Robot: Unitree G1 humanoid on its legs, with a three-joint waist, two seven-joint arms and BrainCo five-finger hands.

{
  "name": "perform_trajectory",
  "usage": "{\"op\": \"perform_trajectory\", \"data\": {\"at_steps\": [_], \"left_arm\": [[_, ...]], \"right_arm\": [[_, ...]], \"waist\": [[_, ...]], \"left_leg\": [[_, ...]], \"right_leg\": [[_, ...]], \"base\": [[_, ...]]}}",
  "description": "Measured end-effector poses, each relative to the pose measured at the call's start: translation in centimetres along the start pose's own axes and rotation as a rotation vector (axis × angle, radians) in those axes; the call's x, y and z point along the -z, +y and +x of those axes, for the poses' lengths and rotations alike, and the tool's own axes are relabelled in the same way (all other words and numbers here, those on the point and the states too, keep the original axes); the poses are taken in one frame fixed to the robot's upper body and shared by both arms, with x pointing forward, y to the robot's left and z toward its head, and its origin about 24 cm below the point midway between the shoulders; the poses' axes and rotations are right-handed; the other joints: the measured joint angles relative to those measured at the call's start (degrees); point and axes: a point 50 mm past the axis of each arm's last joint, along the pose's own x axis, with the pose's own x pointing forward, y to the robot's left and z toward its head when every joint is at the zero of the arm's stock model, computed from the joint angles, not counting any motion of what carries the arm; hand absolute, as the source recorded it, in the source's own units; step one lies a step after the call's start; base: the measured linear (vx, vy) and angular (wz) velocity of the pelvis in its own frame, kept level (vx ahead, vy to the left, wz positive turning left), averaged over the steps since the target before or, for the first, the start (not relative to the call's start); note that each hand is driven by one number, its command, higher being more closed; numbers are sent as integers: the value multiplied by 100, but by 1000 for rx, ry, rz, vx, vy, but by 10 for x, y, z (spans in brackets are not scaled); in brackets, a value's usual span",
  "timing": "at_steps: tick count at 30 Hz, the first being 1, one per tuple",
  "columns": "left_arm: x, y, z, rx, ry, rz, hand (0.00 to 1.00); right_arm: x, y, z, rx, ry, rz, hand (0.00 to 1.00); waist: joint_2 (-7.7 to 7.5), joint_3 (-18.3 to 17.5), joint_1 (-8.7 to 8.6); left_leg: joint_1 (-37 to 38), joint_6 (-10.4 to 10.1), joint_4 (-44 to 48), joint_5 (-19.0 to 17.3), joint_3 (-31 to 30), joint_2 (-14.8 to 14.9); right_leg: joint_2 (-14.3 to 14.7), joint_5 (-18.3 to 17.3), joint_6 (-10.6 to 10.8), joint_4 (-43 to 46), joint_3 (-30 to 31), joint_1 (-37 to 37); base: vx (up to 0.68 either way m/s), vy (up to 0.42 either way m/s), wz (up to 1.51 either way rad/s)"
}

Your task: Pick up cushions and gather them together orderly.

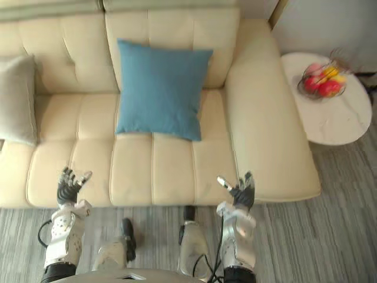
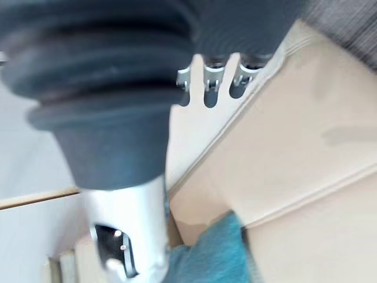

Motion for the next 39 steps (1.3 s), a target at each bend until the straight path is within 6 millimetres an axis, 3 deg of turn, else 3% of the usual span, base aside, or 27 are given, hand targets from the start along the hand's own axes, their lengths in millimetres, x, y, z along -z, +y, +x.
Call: {"op": "perform_trajectory", "data": {"at_steps": [4, 7, 11, 16, 23, 24, 25, 26, 28, 29, 30, 31, 32, 33, 34, 35, 36, 38, 39], "left_arm": [[58, 22, -10, -75, 260, 38, 0], [108, 45, -35, -173, 502, 52, 0], [134, 58, -55, -208, 649, 92, 0], [140, 69, -61, -200, 701, 152, 0], [145, 78, -67, -212, 736, 157, 0], [145, 78, -67, -213, 734, 157, 0], [144, 77, -65, -213, 730, 153, 0], [145, 74, -66, -213, 733, 142, 0], [143, 76, -63, -221, 722, 141, 0], [138, 81, -59, -230, 705, 154, 0], [135, 84, -56, -232, 696, 164, 0], [132, 86, -53, -233, 685, 174, 0], [133, 84, -52, -230, 689, 170, 0], [134, 78, -52, -213, 694, 167, 0], [139, 71, -56, -194, 708, 165, 0], [137, 66, -53, -174, 695, 177, 0], [133, 66, -48, -167, 682, 201, 0], [130, 49, -42, -91, 659, 246, 0], [131, 47, -42, -81, 659, 249, 0]], "right_arm": [[50, -20, -10, 45, 228, -167, 0], [85, -46, -25, 114, 418, -245, 0], [111, -65, -41, 169, 573, -267, 0], [126, -81, -56, 224, 681, -276, 0], [126, -80, -54, 179, 691, -352, 0], [126, -79, -54, 174, 688, -357, 0], [125, -78, -52, 168, 682, -360, 0], [123, -75, -49, 155, 674, -369, 0], [126, -66, -49, 130, 676, -358, 0], [131, -62, -53, 124, 697, -352, 0], [135, -60, -56, 118, 718, -351, 0], [138, -60, -57, 120, 737, -350, 0], [138, -59, -56, 115, 738, -352, 0], [134, -57, -49, 111, 718, -358, 0], [127, -58, -40, 111, 694, -373, 0], [123, -51, -32, 93, 677, -378, 0], [121, -38, -27, 53, 661, -384, 0], [117, -27, -19, 21, 636, -389, 0], [117, -26, -19, 17, 635, -394, 0]], "waist": [[-13, -473, -8], [-4, -824, 24], [-16, -933, 51], [-60, -991, 67], [-160, -884, 144], [-169, -878, 143], [-178, -874, 150], [90, -889, 265], [-86, -775, 221], [-305, -790, 231], [-406, -783, 225], [-476, -788, 213], [-502, -783, 242], [-354, -796, 348], [-68, -846, 406], [-108, -715, 449], [-175, -633, 422], [184, -357, 365], [228, -346, 351]], "left_leg": [[459, -61, -12, -174, 43, 91], [843, -111, -157, -239, 164, 120], [1089, -130, -218, -298, 207, 115], [1233, -127, -210, -350, 334, 52], [1301, -121, 63, -671, 807, 6], [1264, -106, 163, -725, 829, 13], [1196, -36, 261, -789, 819, 5], [1192, 145, 115, -770, 778, 98], [1108, 157, 285, -658, 805, 151], [1016, 182, 471, -681, 721, 93], [941, 195, 649, -690, 620, 72], [853, 192, 872, -686, 431, 1], [793, 225, 946, -666, 353, 7], [572, 432, 778, -672, 49, -119], [477, 609, 247, -291, -247, -297], [399, 359, 305, -110, -204, -324], [227, 370, 420, -96, -236, -365], [-229, 151, 731, 41, -646, 2], [-297, 107, 685, 129, -728, 57]], "right_leg": [[39, -38, -36, -338, -172, 582], [108, 65, 60, -672, -152, 1012], [154, 375, 117, -1247, -114, 1476], [149, 670, 115, -1696, 66, 1762], [192, 794, -7, -1660, 661, 1552], [198, 753, -90, -1598, 657, 1493], [200, 659, -334, -1542, 569, 1417], [196, 153, -849, -1176, -19, 1218], [-121, -320, -471, 907, -394, 715], [-371, -832, -310, 1939, -467, 677], [-488, -1027, -194, 2451, -467, 719], [-500, -1019, -10, 2476, -457, 750], [-407, -982, 21, 2352, -466, 800], [-252, -916, 103, 1471, -244, 1184], [-103, -922, 144, 823, -45, 1407], [-143, -1227, 86, 995, 49, 1353], [-184, -1415, 84, 874, -5, 1374], [239, -1049, -2, 440, -397, 1473], [312, -988, -64, 376, -469, 1467]], "base": [[83, 31, -9], [95, 16, -10], [58, 28, -10], [-9, 32, -16], [-106, 33, -44], [-88, 32, -36], [-84, 63, -65], [-68, 36, -79], [-22, -49, -23], [10, -151, 45], [43, -214, 54], [35, -159, 39], [-76, -112, 25], [-180, 3, -7], [-280, 54, -20], [-230, 26, -10], [-265, -53, 16], [-277, -129, 54], [-337, -105, 61]]}}
